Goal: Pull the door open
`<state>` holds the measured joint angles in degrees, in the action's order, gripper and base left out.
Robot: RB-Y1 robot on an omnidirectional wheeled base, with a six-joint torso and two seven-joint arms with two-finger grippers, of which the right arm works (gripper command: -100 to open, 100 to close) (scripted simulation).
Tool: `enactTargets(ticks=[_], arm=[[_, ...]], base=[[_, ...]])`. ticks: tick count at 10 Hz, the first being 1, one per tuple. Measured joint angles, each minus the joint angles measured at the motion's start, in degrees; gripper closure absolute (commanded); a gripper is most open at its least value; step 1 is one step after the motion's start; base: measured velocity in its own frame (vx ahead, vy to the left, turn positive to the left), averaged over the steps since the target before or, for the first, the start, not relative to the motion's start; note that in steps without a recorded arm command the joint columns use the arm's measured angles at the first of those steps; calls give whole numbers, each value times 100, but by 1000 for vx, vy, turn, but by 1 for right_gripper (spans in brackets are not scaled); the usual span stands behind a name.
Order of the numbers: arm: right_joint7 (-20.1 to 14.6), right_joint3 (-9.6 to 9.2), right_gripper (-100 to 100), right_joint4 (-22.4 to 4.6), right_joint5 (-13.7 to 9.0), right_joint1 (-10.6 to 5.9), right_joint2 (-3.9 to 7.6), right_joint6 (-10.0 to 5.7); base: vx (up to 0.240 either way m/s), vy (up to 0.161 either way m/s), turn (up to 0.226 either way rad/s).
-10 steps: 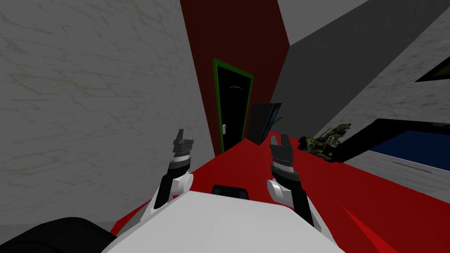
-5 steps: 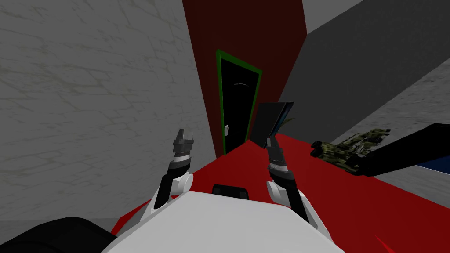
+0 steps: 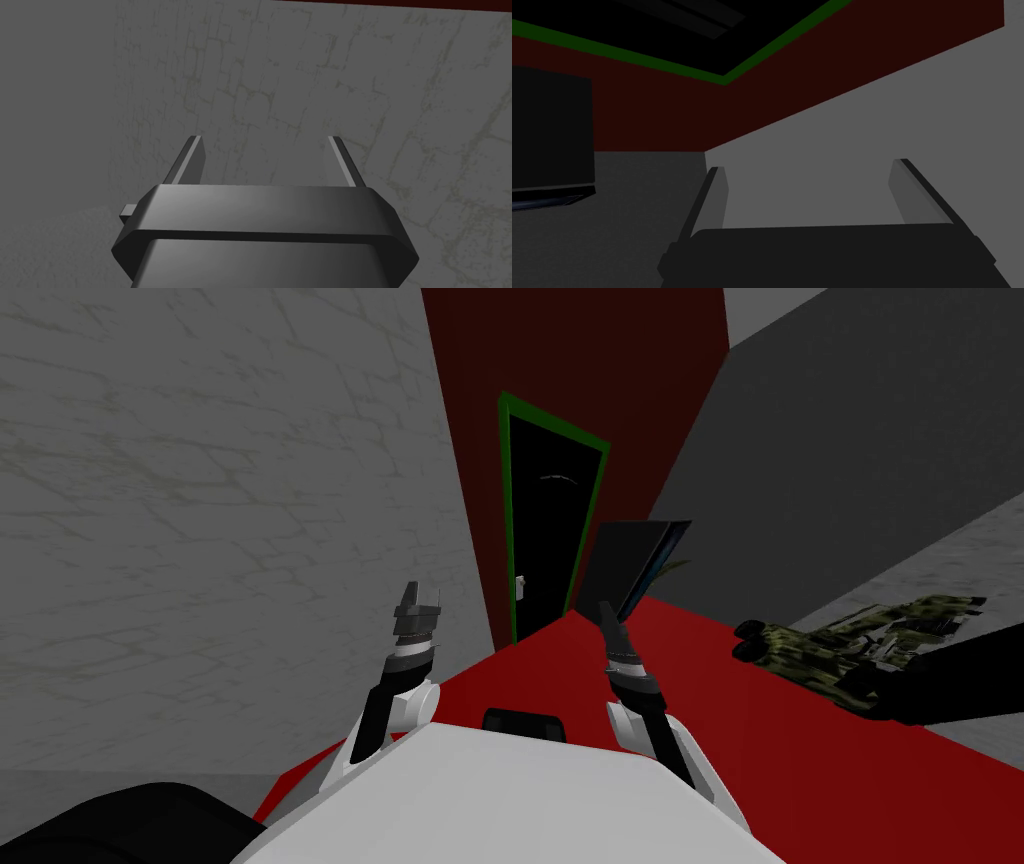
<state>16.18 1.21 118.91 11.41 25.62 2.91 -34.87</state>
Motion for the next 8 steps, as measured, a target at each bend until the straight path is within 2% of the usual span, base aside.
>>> enactTargets(ticks=[2,5,7,8], arm=[[122,-15,-100,-76,255,51,13,34],[308,23,-100,-360,636,-15,46,53],[423,28,-100,-452,907,3,67,112],[493,52,-100,-599,1039,-55,70,117]], base=[[112,-14,117],[102,-13,122],[95,-25,104],[88,-32,130]])
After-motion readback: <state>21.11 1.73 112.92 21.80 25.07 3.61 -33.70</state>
